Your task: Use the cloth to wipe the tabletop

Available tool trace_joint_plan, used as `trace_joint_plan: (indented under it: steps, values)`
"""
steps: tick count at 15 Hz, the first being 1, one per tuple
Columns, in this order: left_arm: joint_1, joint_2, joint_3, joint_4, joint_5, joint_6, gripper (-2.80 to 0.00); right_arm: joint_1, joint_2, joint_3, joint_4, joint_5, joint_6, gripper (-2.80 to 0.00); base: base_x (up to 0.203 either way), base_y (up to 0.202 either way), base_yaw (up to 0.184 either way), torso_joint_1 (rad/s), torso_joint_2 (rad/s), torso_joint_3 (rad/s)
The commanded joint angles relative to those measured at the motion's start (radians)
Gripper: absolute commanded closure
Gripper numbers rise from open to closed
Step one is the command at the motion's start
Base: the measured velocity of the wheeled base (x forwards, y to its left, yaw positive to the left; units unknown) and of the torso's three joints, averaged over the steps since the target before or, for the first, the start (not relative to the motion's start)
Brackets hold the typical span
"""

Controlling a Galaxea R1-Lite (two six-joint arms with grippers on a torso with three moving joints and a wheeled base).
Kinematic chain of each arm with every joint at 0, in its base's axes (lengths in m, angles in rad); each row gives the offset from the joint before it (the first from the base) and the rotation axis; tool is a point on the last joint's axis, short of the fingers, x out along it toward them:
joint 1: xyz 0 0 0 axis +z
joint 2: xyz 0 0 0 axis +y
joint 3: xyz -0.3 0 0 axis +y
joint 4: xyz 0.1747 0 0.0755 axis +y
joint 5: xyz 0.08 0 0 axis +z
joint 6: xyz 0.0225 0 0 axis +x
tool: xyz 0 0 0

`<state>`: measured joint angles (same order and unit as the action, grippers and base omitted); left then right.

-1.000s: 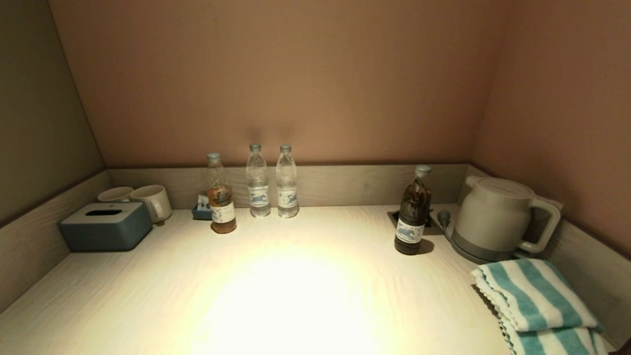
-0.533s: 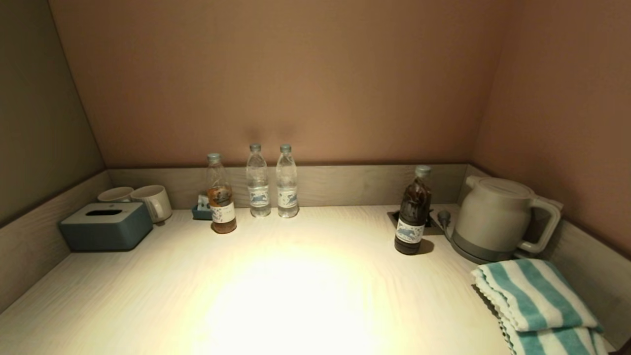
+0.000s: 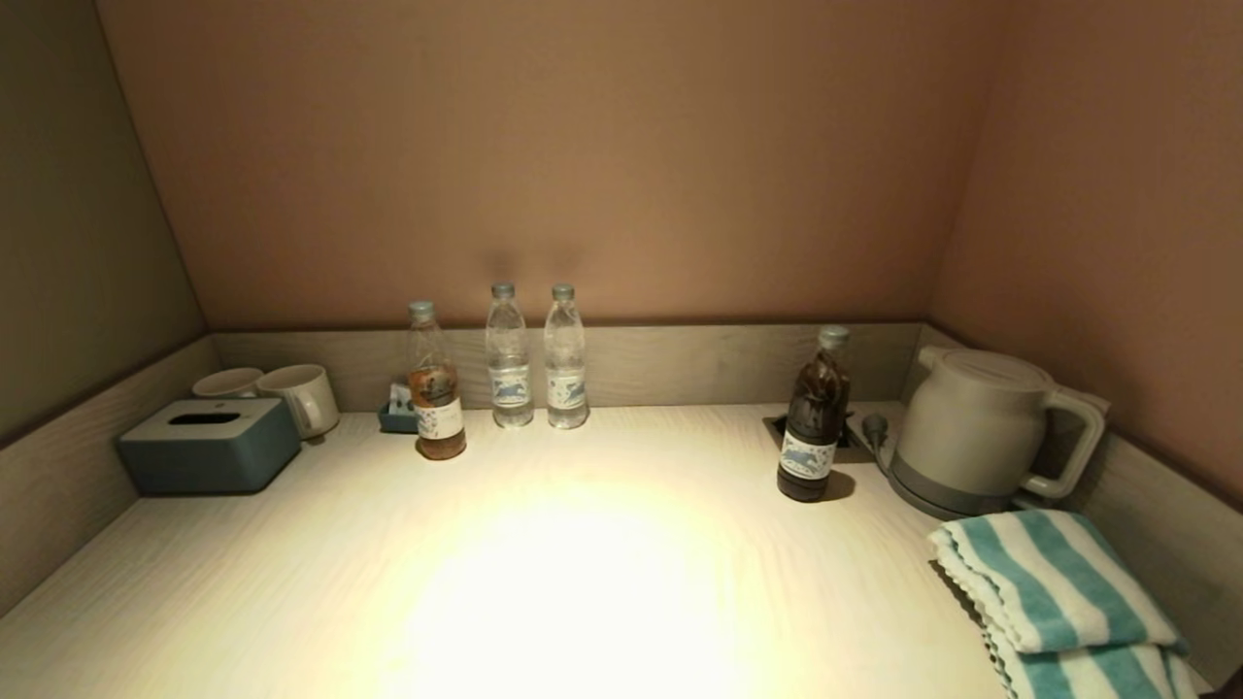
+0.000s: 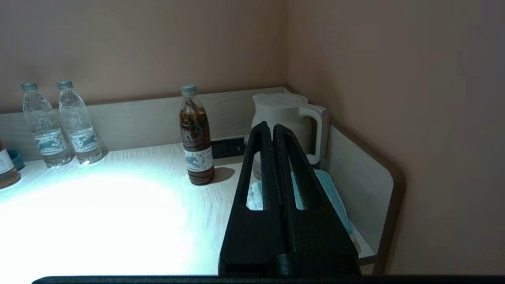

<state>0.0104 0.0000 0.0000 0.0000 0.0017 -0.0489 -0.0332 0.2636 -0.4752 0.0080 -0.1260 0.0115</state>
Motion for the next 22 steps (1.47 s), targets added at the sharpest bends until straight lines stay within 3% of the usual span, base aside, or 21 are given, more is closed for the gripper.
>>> trace_joint_plan:
  steps: [1,7,11,17,22]
  values:
    - [0.0,0.002,0.0,0.0,0.0,0.0,0.0,0.004,-0.033,0.046,-0.055,-0.006,-0.001,0.0,0.0,0.0,0.0,0.0,0.0,0.0]
    - [0.0,0.002,0.0,0.0,0.0,-0.002,0.0,0.019,-0.105,0.121,-0.083,-0.004,-0.013,0.0,0.0,0.0,0.0,0.0,0.0,0.0]
    - [0.0,0.002,0.0,0.0,0.0,0.0,0.0,0.027,-0.256,0.271,-0.093,0.013,-0.072,0.0,0.0,0.0,0.0,0.0,0.0,0.0]
    - [0.0,0.002,0.0,0.0,0.0,0.0,0.0,0.027,-0.261,0.458,-0.283,0.051,-0.082,0.0,0.0,0.0,0.0,0.0,0.0,0.0]
    - [0.0,0.002,0.0,0.0,0.0,-0.002,0.0,0.027,-0.261,0.475,-0.242,0.086,-0.077,0.0,0.0,0.0,0.0,0.0,0.0,0.0]
